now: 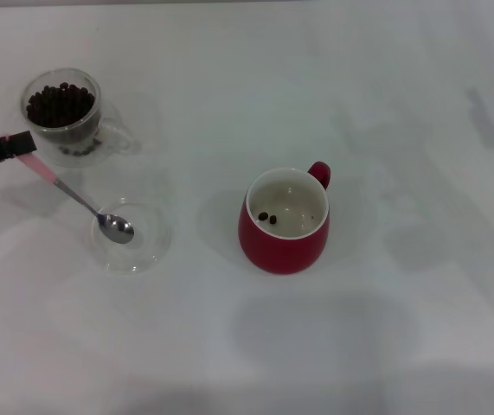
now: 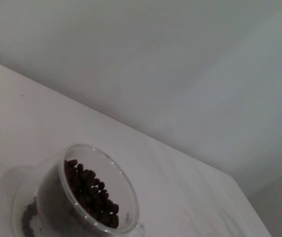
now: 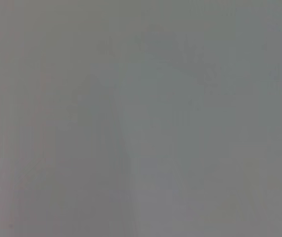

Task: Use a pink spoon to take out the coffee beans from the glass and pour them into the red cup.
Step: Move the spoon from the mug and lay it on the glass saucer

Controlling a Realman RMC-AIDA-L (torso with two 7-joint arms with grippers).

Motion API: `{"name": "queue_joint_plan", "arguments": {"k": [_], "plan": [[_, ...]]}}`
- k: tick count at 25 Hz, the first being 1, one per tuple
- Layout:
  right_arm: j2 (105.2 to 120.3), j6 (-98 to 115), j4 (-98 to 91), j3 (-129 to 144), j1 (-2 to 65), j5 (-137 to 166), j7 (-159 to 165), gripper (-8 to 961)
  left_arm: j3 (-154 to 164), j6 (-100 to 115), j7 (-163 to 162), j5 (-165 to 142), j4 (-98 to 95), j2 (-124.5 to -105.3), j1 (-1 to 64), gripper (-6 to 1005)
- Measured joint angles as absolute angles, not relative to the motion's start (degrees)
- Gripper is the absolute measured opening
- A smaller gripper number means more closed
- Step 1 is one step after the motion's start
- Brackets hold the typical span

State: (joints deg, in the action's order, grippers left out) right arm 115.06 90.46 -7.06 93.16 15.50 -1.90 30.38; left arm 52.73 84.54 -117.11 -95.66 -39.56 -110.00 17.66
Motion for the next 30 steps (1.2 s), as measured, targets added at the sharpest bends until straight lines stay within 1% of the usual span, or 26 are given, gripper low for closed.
{"name": "queue_joint_plan", "arguments": {"k": [7, 20, 30], "plan": [[115.05, 90.5, -6.9, 93.2, 14.9, -1.9, 31.4, 607, 52.6, 83.1, -116.4, -96.0, -38.6, -110.48, 17.5, 135], [115.04, 90.5, -6.8, 93.3, 14.3, -1.8, 31.6, 607, 52.7, 79.3, -116.1, -97.1, -34.6, -111.54, 20.2, 135], [115.04, 90.1, -6.8, 93.2, 14.3, -1.6, 31.6, 607, 52.9, 77.9, -116.4, -100.9, -32.9, -113.36, 22.6, 135]]}}
